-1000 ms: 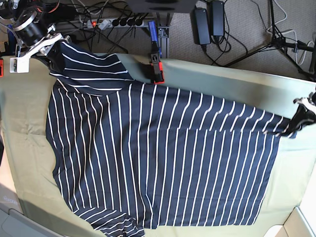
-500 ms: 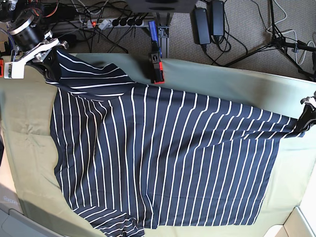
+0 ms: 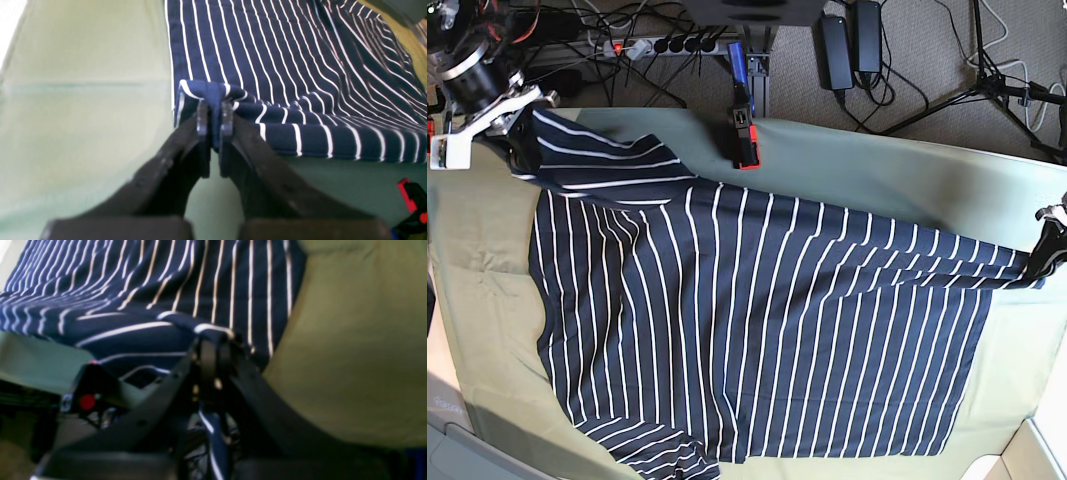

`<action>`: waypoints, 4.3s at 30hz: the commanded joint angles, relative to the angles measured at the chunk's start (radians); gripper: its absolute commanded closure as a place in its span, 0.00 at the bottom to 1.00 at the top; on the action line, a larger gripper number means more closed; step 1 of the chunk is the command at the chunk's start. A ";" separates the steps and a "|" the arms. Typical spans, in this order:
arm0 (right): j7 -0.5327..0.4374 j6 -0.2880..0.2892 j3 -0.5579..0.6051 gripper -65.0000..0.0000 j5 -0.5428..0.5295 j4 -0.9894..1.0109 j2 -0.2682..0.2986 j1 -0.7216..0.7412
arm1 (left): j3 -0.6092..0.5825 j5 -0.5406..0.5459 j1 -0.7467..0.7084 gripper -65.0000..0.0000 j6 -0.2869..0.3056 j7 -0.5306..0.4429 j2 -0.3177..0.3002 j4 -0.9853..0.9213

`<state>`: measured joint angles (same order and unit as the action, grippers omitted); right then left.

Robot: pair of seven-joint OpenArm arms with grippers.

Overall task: Fold the T-shirt properly
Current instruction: 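Lift both shoulder corners and pull the shirt taut between grippers, then drag the held shirt across the mat and lower it flat, then regrasp the shirt edges with both grippers near the hem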

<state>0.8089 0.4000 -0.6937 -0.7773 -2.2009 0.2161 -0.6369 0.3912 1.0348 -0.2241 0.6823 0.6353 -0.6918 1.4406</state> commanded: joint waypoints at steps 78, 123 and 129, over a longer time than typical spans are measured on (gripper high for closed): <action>-0.019 0.039 0.243 0.32 0.110 0.983 0.269 0.901 | -0.256 -0.145 0.544 0.45 -0.005 0.013 0.003 -0.526; -0.027 0.042 0.216 0.33 0.010 0.982 0.071 0.747 | -0.256 -0.212 0.476 0.45 -0.042 -0.078 0.215 -0.612; -0.027 0.042 0.216 0.33 0.010 0.982 0.053 0.747 | -0.256 -0.203 0.476 0.45 -0.042 -0.078 0.215 -0.612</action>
<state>0.7574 0.4007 -0.4778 -0.7673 -1.2102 0.2649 0.0998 0.1368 0.8410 0.2413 0.6540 0.5304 -0.4679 0.8242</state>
